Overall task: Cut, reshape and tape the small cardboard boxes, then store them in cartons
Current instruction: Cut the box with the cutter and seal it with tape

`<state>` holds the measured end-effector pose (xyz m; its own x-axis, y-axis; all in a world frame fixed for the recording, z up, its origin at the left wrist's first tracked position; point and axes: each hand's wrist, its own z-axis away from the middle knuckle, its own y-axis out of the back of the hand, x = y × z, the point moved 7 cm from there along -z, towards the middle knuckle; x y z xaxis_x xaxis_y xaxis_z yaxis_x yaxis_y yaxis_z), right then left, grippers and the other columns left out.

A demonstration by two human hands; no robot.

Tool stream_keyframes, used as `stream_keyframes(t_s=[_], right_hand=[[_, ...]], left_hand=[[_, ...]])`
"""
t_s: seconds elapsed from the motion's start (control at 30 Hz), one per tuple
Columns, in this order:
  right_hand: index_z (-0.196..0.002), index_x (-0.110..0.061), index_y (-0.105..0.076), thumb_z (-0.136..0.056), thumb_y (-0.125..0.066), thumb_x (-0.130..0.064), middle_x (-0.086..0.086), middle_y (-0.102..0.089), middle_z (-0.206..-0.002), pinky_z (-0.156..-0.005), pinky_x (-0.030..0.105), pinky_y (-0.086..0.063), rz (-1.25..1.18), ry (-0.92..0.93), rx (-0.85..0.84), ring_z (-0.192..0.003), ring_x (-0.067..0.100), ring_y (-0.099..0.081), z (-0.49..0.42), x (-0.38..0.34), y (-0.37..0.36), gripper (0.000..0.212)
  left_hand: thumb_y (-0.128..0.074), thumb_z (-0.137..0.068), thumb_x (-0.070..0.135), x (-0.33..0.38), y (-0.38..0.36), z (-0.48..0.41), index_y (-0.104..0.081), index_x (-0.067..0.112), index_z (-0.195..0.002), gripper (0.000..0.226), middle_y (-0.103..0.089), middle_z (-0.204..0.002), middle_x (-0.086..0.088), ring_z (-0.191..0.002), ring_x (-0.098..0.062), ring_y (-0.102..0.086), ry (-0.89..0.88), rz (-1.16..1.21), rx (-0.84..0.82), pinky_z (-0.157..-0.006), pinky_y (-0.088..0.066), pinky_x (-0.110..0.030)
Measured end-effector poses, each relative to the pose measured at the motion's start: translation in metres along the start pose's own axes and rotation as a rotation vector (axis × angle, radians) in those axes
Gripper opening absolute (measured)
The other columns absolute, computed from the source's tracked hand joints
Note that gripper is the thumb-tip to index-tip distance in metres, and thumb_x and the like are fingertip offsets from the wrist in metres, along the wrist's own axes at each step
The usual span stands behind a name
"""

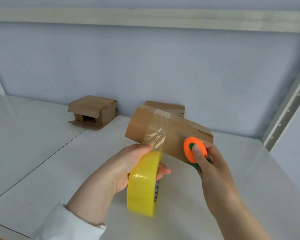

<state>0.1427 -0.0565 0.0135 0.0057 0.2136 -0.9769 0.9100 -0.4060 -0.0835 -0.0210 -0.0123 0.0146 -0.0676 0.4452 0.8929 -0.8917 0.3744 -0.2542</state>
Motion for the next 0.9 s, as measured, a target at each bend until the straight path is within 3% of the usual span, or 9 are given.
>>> stream_keyframes(t_s=[0.07, 0.17, 0.37, 0.5, 0.7, 0.9], right_hand=[[-0.099, -0.027, -0.065, -0.089, -0.059, -0.023, 0.0, -0.067, -0.103, -0.094, 0.035, -0.045, -0.003, 0.006, 0.048, -0.101, 0.02, -0.059, -0.006, -0.002, 0.004, 0.012], [-0.1, -0.026, -0.065, -0.089, -0.06, -0.023, 0.001, -0.066, -0.101, -0.093, 0.036, -0.048, -0.016, 0.048, 0.138, -0.1, 0.021, -0.06, -0.01, -0.009, 0.01, 0.012], [-0.101, -0.024, -0.064, -0.088, -0.061, -0.018, -0.013, -0.064, -0.089, -0.07, 0.008, -0.045, -0.014, 0.246, 0.286, -0.077, -0.007, -0.058, -0.012, -0.041, 0.016, 0.014], [-0.098, -0.031, -0.062, -0.088, -0.061, -0.017, -0.018, -0.063, -0.092, -0.069, 0.002, -0.041, -0.002, 0.324, 0.324, -0.079, -0.013, -0.057, -0.007, -0.049, 0.014, 0.017], [-0.093, -0.036, -0.06, -0.089, -0.061, -0.019, -0.017, -0.063, -0.093, -0.07, 0.003, -0.044, -0.06, 0.26, 0.368, -0.078, -0.013, -0.058, -0.009, -0.036, 0.014, 0.018], [-0.104, -0.021, -0.063, -0.089, -0.06, -0.023, -0.003, -0.064, -0.094, -0.083, 0.026, -0.049, -0.027, 0.063, 0.275, -0.089, 0.015, -0.059, -0.023, -0.013, 0.019, 0.016]], left_hand=[[-0.048, -0.096, 0.027, -0.002, -0.004, -0.003, -0.045, -0.006, -0.122, 0.043, -0.068, -0.079, -0.029, -0.06, -0.029, -0.069, 0.011, 0.005, -0.006, -0.052, -0.057, -0.03], [-0.048, -0.096, 0.029, -0.003, -0.008, -0.006, -0.047, -0.005, -0.12, 0.042, -0.069, -0.081, -0.028, -0.068, -0.03, -0.07, 0.029, 0.013, -0.008, -0.059, -0.057, -0.031], [-0.053, -0.093, 0.027, 0.008, -0.017, -0.003, -0.045, -0.001, -0.118, 0.037, -0.068, -0.086, -0.03, -0.066, -0.033, -0.07, -0.01, 0.005, -0.014, -0.053, -0.057, -0.032], [-0.054, -0.093, 0.026, 0.011, -0.018, -0.002, -0.045, 0.004, -0.116, 0.033, -0.068, -0.086, -0.03, -0.068, -0.034, -0.07, -0.035, 0.035, -0.027, -0.054, -0.057, -0.033], [-0.051, -0.095, 0.026, 0.012, -0.02, -0.001, -0.057, 0.008, -0.103, 0.02, -0.067, -0.084, -0.029, -0.07, -0.036, -0.07, -0.088, 0.065, -0.079, -0.057, -0.057, -0.034], [-0.048, -0.096, 0.022, -0.005, -0.012, -0.008, -0.061, 0.006, -0.106, 0.022, -0.062, -0.1, -0.035, -0.073, -0.038, -0.069, -0.072, 0.034, -0.05, -0.06, -0.057, -0.036]])
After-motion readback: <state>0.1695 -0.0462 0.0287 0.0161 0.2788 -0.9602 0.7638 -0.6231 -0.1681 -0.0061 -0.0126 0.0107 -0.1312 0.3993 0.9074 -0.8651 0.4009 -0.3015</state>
